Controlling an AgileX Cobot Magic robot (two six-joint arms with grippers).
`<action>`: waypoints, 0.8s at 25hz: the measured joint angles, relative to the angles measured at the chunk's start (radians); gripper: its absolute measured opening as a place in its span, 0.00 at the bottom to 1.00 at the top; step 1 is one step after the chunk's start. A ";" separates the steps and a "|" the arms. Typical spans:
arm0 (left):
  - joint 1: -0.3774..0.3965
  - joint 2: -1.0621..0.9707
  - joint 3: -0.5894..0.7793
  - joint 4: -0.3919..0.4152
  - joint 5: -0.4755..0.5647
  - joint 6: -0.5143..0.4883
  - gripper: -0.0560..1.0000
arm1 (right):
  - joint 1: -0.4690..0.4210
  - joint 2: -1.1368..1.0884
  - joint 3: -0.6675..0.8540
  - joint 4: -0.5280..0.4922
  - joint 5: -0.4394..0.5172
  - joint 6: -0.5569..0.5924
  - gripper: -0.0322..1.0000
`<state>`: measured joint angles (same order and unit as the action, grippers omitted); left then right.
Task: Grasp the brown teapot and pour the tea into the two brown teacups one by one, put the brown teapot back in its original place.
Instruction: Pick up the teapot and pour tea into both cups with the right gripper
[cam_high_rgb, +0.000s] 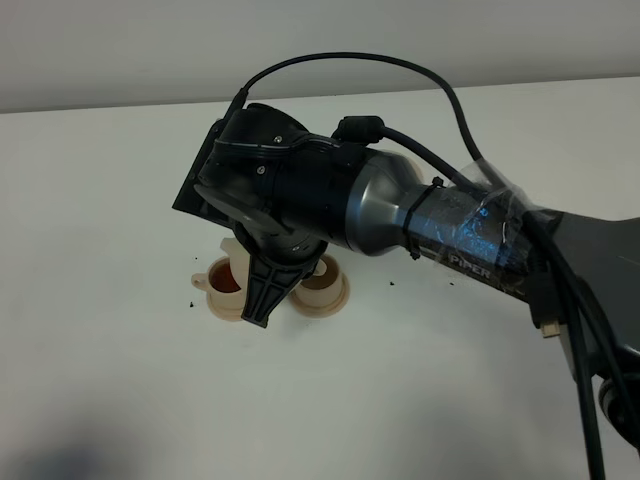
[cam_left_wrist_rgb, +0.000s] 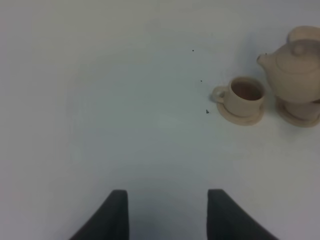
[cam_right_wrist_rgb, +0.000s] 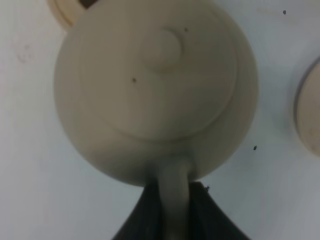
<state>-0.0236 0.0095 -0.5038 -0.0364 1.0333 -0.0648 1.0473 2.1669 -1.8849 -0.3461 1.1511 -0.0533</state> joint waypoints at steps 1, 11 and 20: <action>0.000 0.000 0.000 0.000 0.000 -0.001 0.44 | -0.006 -0.005 0.000 0.006 -0.005 0.007 0.15; 0.000 0.000 0.000 0.000 0.000 0.000 0.44 | -0.046 -0.109 0.000 0.036 -0.103 0.053 0.15; 0.000 0.000 0.000 0.000 0.000 0.000 0.44 | -0.099 -0.183 0.035 0.127 -0.121 0.044 0.15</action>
<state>-0.0236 0.0095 -0.5038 -0.0364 1.0333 -0.0649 0.9482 1.9841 -1.8502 -0.2188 1.0303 -0.0089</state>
